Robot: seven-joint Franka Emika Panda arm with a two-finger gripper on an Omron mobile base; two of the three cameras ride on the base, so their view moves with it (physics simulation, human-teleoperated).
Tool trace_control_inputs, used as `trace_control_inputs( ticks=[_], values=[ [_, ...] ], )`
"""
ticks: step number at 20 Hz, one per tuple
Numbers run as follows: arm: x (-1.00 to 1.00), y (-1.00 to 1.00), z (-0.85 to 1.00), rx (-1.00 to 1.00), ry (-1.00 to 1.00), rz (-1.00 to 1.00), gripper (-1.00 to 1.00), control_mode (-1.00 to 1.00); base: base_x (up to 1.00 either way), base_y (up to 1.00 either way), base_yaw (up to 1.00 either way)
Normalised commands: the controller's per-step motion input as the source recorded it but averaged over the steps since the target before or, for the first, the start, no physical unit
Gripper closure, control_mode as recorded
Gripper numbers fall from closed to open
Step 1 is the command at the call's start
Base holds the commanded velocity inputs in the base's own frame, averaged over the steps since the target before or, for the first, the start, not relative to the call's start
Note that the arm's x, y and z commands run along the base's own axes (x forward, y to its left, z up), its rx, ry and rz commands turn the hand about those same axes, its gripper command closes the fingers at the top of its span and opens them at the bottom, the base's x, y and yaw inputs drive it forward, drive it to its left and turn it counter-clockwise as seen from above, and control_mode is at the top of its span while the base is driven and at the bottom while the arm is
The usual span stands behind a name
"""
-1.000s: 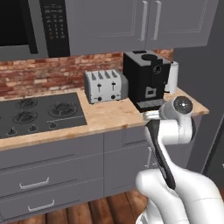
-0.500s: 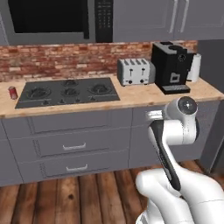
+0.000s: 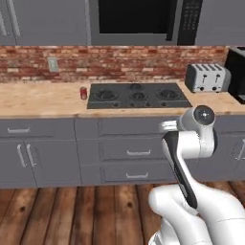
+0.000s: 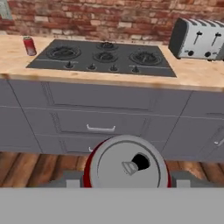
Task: Four empty soda cans are scattered around the kitchen. Gather all the cans and cluster them next to the stove for recycling.
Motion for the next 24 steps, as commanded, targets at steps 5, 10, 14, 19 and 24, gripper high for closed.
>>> trace_control_inputs(
  ticks=[5, 10, 14, 19, 24],
  values=[
    [0.00, 0.00, 0.00, 0.00, 0.00, 0.00, 1.00, 1.00, 0.33, 1.00, 0.16],
    [0.00, 0.00, 0.00, 0.00, 0.00, 0.00, 1.00, 1.00, 0.45, 1.00, 0.02],
    [0.00, 0.00, 0.00, 0.00, 0.00, 0.00, 1.00, 1.00, 0.55, 0.98, 0.00],
    [0.00, 0.00, 0.00, 0.00, 0.00, 0.00, 1.00, 1.00, 0.73, 0.74, -0.09],
    [0.00, 0.00, 0.00, 0.00, 0.00, 0.00, 1.00, 1.00, 0.85, 0.51, -0.09]
  ],
)
